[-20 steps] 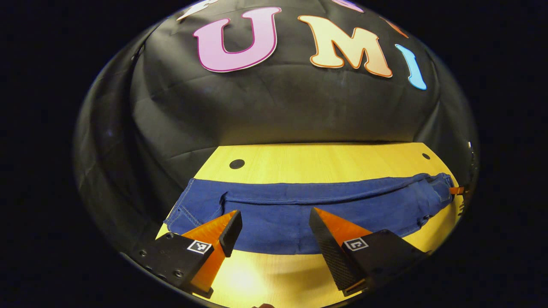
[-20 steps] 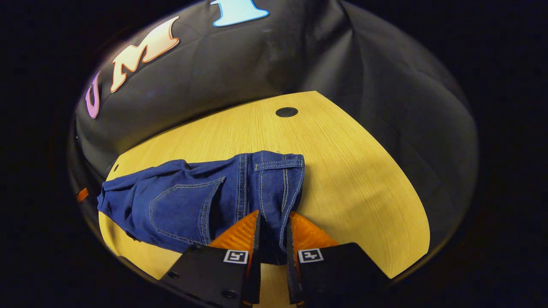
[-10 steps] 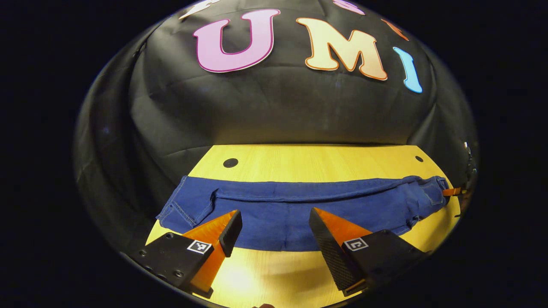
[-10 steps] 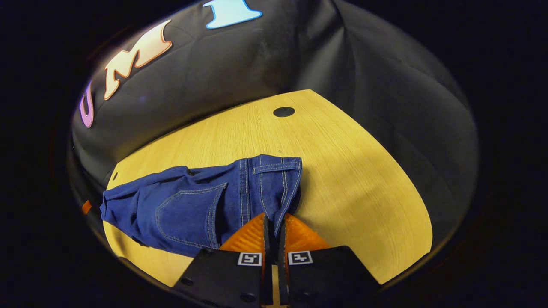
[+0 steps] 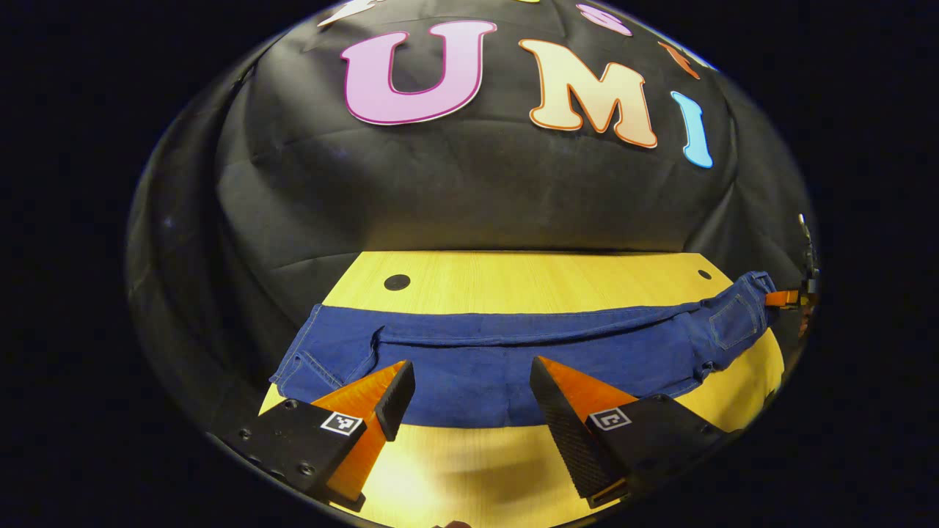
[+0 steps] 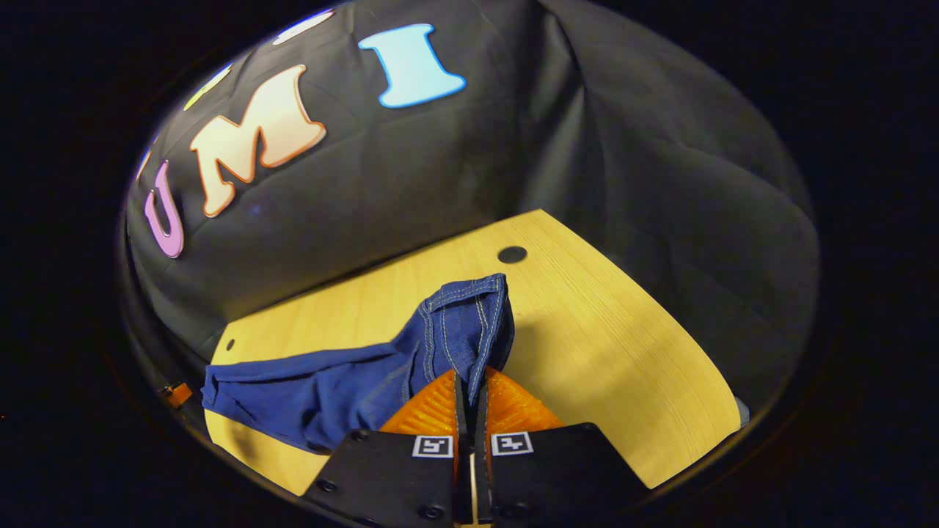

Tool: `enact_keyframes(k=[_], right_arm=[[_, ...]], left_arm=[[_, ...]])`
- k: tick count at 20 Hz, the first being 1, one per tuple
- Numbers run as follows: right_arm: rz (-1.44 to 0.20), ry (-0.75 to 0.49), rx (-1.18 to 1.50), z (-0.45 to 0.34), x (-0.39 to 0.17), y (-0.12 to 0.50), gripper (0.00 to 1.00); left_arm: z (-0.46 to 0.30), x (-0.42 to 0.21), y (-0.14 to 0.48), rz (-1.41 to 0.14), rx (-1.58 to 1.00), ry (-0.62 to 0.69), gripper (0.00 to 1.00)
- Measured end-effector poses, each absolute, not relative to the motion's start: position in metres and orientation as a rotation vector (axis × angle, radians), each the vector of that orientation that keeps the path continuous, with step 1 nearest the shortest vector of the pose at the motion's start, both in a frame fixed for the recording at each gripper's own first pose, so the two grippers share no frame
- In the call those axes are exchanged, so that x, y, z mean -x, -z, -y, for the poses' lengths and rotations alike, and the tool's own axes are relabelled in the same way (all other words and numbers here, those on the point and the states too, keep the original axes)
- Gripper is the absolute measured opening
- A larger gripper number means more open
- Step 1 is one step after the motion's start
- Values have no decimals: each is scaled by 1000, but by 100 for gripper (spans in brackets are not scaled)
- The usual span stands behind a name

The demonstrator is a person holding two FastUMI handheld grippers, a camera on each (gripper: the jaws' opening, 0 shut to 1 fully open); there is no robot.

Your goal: Grasp the waist and the cuffs of the jeans and fold them to make the two legs overlap; first hold the waist and fold one-third of the jeans toward the cuffs, then hold the cuffs and fold the remaining one-third in the same direction to finish folding.

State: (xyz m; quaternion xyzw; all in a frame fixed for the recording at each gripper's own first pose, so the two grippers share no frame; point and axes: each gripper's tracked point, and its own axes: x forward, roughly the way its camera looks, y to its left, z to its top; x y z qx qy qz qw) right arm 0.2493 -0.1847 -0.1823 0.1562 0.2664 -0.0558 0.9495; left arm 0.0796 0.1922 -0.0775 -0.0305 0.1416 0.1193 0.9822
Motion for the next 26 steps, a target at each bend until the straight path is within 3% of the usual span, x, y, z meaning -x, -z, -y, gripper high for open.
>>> enact_keyframes(k=[8,16,21,26], right_arm=[[-439,-72,-272,54,-234,97,4],[-355,-367,-427,-117,-239,41,4],[-474,-467,-456,-218,-260,119,4],[-668,-475,-380,-279,-262,231,4]], left_arm=[[-222,-59,88,-285,85,-167,97],[-231,-42,91,-270,162,-133,96],[-238,-31,95,-265,197,-135,95],[-251,-22,106,-271,223,-162,94]])
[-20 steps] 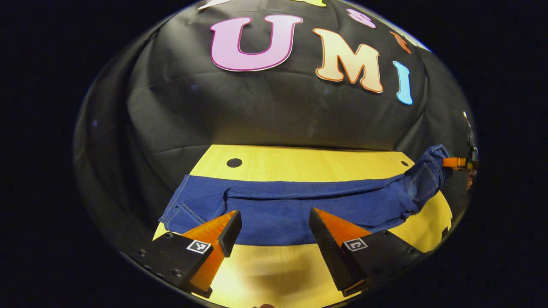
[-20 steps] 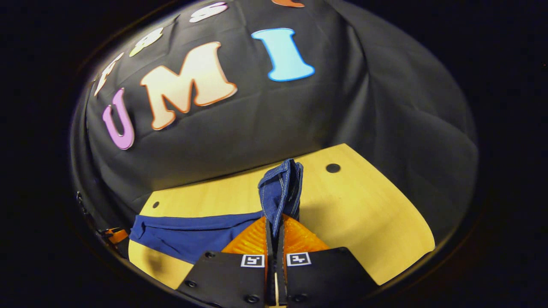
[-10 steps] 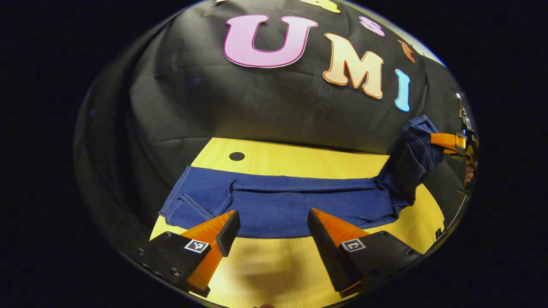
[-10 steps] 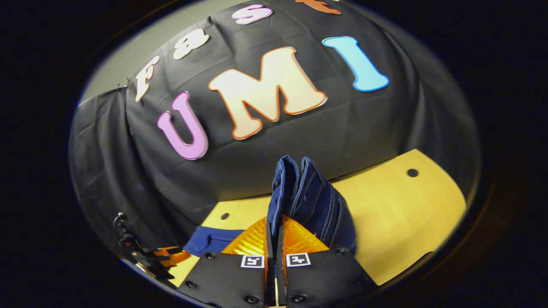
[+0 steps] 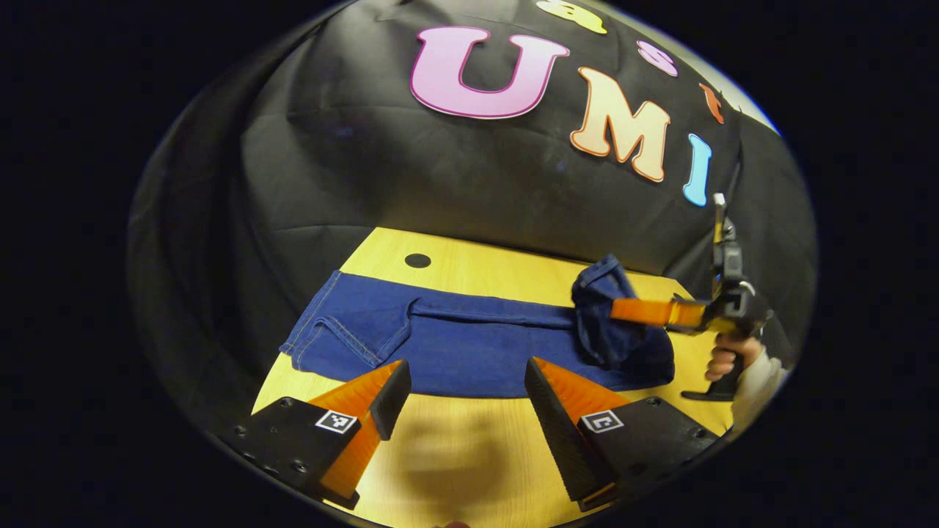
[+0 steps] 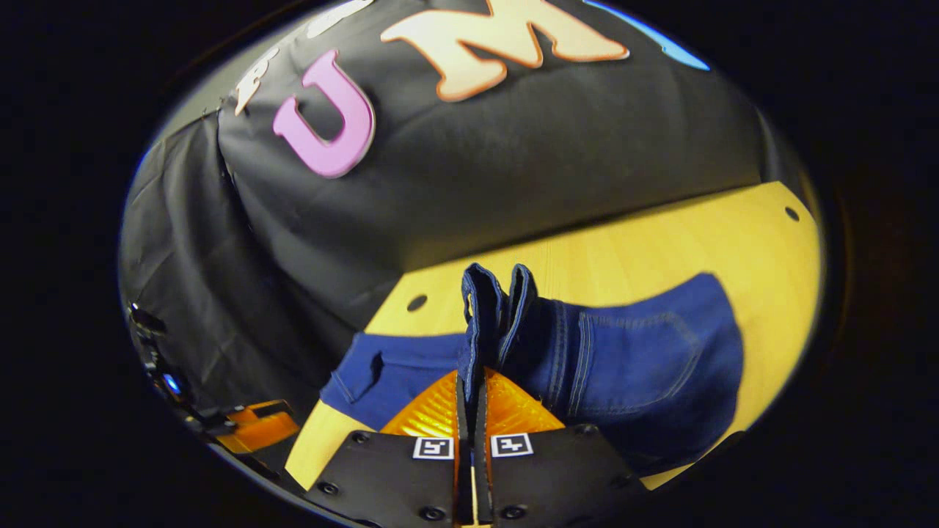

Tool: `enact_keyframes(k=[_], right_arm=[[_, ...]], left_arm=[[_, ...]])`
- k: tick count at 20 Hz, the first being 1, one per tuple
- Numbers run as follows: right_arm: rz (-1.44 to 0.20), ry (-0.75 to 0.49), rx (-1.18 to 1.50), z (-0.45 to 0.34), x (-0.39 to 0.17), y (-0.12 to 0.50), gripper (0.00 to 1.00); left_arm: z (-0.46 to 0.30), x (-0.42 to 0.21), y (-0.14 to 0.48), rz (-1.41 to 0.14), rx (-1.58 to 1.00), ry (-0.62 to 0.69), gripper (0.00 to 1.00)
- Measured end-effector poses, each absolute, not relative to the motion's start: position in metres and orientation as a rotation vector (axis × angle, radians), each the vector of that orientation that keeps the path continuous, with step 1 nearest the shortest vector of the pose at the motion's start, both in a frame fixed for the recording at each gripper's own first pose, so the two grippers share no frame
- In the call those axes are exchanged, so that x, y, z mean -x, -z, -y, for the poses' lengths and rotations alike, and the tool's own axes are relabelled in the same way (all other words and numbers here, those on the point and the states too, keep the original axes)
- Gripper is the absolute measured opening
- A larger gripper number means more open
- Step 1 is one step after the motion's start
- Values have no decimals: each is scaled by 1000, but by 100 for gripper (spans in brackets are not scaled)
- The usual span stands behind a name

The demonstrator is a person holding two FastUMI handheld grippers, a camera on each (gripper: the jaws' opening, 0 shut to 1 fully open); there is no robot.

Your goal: Grasp the waist and the cuffs of the jeans and fold them to make the two legs overlap; first hold the waist and fold one-third of the jeans toward the cuffs, then hold the cuffs and fold the remaining one-third in the same direction to finish folding.

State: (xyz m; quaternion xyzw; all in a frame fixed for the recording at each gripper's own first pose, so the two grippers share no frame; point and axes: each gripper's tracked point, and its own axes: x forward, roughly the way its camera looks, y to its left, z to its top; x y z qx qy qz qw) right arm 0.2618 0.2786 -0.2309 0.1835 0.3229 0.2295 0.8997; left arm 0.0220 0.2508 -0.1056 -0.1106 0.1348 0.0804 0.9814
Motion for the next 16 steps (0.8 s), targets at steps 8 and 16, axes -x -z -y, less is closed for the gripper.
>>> enact_keyframes(k=[8,16], right_arm=[[-687,-443,-221,-268,-268,200,4],[-701,-423,1,-265,-267,198,2]], left_arm=[[-266,-12,120,-302,243,-190,95],[-285,4,143,-351,299,-237,95]])
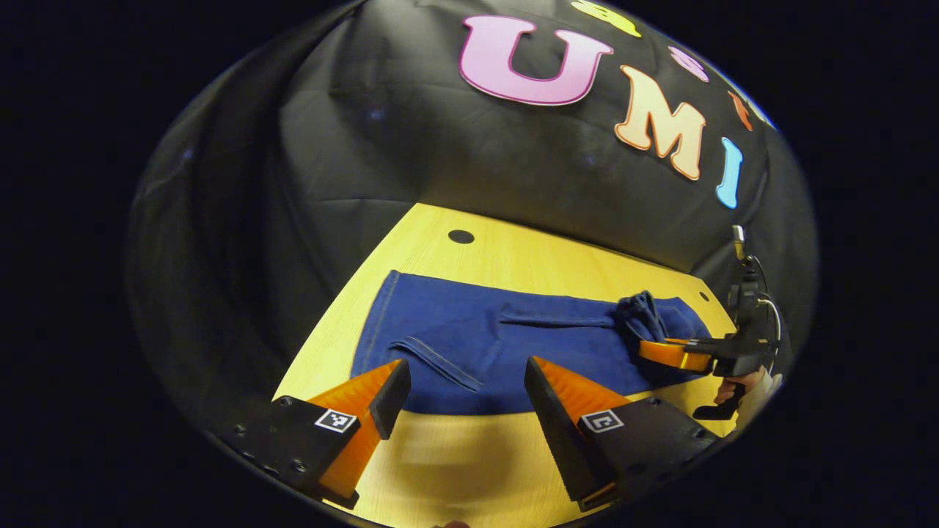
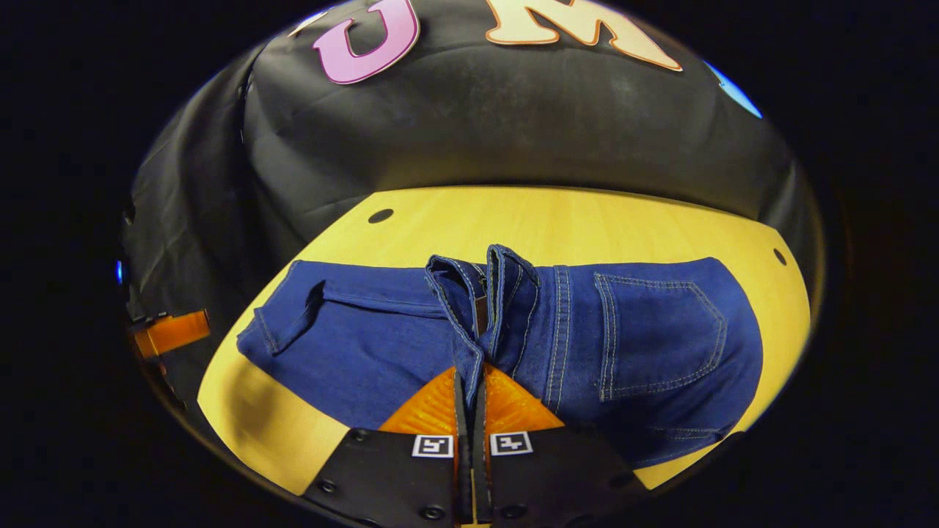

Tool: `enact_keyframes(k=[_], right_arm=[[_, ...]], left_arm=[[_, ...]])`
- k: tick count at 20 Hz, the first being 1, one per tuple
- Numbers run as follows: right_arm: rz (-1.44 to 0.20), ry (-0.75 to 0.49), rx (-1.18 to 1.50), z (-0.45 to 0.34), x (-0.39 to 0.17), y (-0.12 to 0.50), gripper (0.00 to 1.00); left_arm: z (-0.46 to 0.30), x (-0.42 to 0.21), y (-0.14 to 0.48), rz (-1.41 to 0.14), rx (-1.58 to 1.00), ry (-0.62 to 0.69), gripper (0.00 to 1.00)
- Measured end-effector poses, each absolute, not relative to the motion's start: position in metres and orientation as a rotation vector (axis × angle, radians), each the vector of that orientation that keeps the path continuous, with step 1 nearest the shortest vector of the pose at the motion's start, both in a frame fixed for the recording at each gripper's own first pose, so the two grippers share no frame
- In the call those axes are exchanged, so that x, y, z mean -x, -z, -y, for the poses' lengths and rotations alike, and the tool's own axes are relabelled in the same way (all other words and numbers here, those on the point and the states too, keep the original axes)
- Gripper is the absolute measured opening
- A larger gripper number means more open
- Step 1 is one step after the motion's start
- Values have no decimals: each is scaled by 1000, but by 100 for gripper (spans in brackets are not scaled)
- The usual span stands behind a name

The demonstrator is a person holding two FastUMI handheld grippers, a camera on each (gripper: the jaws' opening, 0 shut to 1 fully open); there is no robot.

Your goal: Grasp the waist and the cuffs of the jeans and fold them to make the two legs overlap; first hold the waist and fold one-third of the jeans toward the cuffs, then hold the cuffs and fold the remaining one-third in the same direction to finish folding.

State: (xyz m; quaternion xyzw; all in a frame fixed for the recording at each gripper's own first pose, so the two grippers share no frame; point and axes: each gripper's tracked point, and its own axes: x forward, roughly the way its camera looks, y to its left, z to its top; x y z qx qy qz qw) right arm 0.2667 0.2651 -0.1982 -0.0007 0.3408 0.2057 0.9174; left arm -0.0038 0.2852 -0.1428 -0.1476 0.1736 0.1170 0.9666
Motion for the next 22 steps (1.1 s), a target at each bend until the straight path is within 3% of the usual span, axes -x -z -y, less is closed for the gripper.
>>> enact_keyframes(k=[6,9,14,15,17,18,19,22], right_arm=[[-703,-411,-27,-265,-273,194,5],[-708,-448,-65,-268,-268,188,18],[-653,-472,-176,-276,-261,142,100],[-636,-462,-191,-269,-260,133,94],[-617,-427,-227,-252,-261,116,98],[-604,-403,-239,-242,-262,109,94],[-593,-373,-250,-232,-265,104,98],[-553,-299,-278,-203,-274,88,94]], left_arm=[[-297,14,188,-449,260,-254,96],[-300,16,198,-470,260,-250,96],[-313,16,211,-495,256,-268,96],[-313,14,214,-500,261,-266,97],[-315,13,218,-515,273,-272,96],[-316,12,221,-520,277,-279,96],[-318,11,224,-522,283,-285,96],[-310,12,231,-538,325,-284,98]])
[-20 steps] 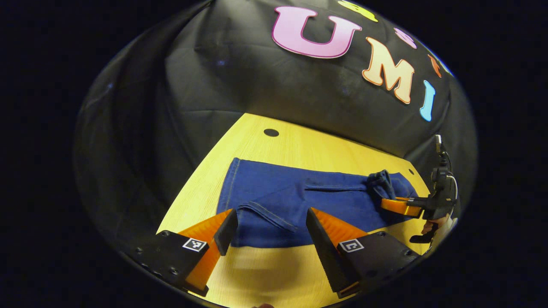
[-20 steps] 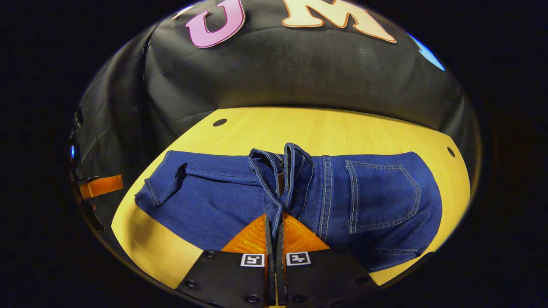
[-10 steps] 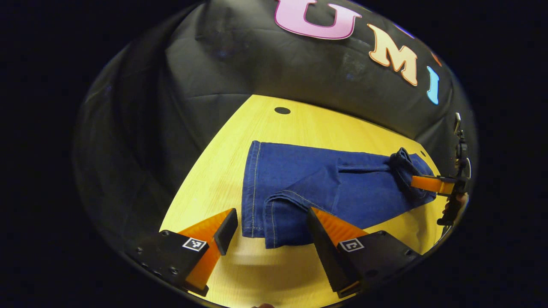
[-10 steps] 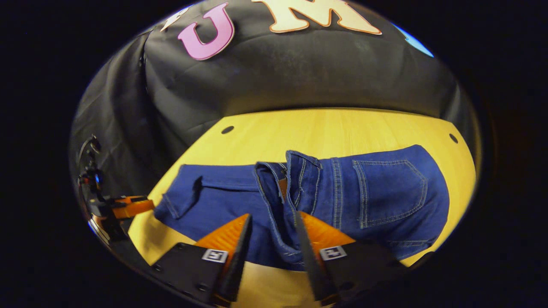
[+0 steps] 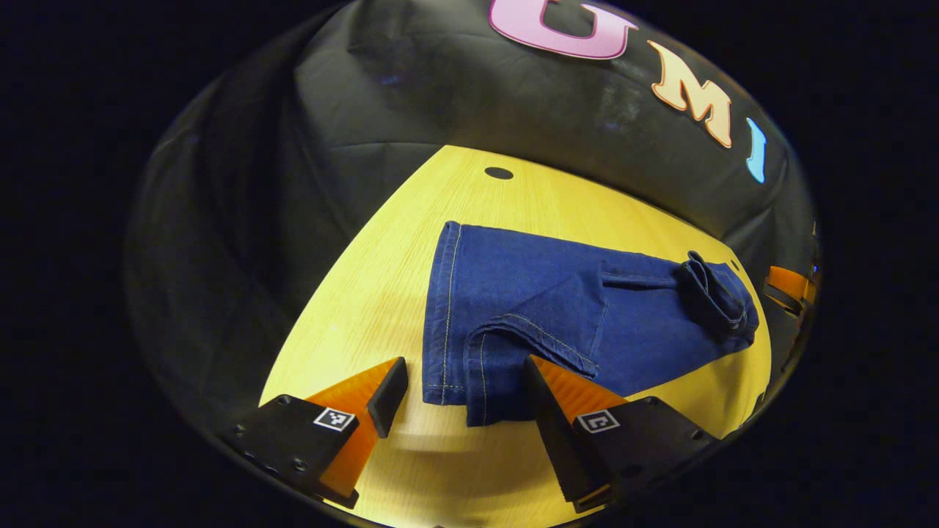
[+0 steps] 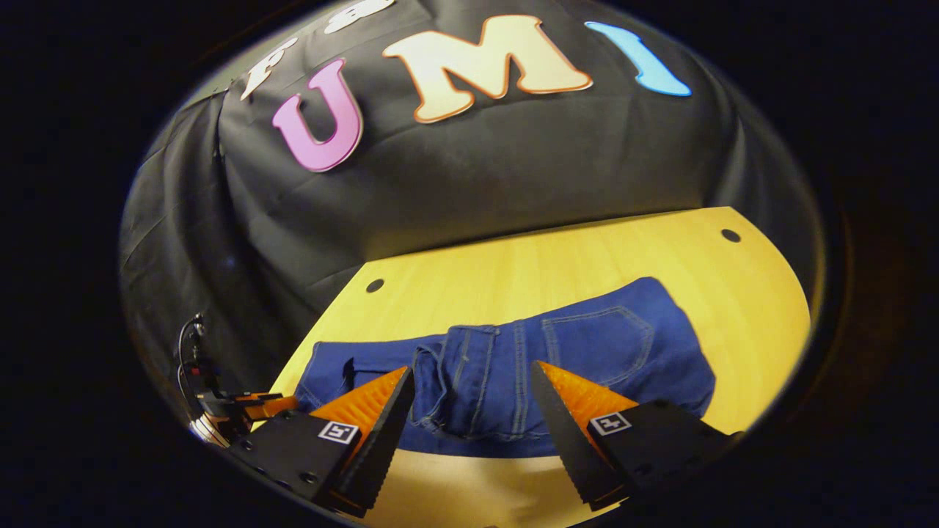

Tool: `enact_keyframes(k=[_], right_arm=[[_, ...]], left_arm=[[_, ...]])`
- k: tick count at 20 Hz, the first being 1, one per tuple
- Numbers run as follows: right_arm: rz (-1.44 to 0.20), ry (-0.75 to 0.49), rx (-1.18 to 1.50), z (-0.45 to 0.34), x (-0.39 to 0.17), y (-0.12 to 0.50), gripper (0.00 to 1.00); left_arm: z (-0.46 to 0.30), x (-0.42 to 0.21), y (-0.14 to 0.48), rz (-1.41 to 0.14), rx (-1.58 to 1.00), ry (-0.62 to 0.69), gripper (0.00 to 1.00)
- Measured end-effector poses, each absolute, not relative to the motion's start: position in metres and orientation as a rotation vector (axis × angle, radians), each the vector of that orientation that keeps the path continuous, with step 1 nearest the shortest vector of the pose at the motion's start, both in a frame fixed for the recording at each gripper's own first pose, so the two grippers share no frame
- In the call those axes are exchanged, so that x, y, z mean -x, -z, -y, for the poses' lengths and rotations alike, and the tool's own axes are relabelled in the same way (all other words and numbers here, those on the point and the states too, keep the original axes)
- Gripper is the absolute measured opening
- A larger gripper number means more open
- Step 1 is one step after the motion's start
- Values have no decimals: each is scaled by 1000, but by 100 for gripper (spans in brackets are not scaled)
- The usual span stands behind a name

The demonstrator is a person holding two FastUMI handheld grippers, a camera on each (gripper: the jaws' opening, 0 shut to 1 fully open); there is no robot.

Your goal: Grasp the waist and the cuffs of the jeans and fold them to make the two legs overlap; first hold the waist and fold one-third of the jeans toward the cuffs, then hold the cuffs and fold the remaining one-third in the same direction to finish folding.

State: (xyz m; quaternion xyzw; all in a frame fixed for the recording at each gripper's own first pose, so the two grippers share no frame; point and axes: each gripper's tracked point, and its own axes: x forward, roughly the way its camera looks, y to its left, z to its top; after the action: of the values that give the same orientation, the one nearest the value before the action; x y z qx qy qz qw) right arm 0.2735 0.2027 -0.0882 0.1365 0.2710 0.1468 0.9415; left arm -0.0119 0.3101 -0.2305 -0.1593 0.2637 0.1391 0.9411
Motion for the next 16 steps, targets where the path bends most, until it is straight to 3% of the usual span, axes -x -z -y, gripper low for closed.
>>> enact_keyframes(k=[1,5,10,14,15,16], right_arm=[[-544,-280,-292,-195,-275,84,98],[-522,-233,-309,-176,-276,78,98],[-548,-222,-325,-172,-267,86,98],[-568,-220,-326,-174,-261,91,98],[-568,-218,-327,-171,-259,90,94],[-568,-214,-329,-170,-258,90,98]], left_arm=[[-308,13,234,-546,337,-287,94],[-311,12,238,-546,329,-321,93],[-315,13,245,-565,242,-339,82],[-305,9,241,-540,250,-308,65],[-302,6,238,-523,261,-288,58],[-298,3,239,-514,285,-269,46]])
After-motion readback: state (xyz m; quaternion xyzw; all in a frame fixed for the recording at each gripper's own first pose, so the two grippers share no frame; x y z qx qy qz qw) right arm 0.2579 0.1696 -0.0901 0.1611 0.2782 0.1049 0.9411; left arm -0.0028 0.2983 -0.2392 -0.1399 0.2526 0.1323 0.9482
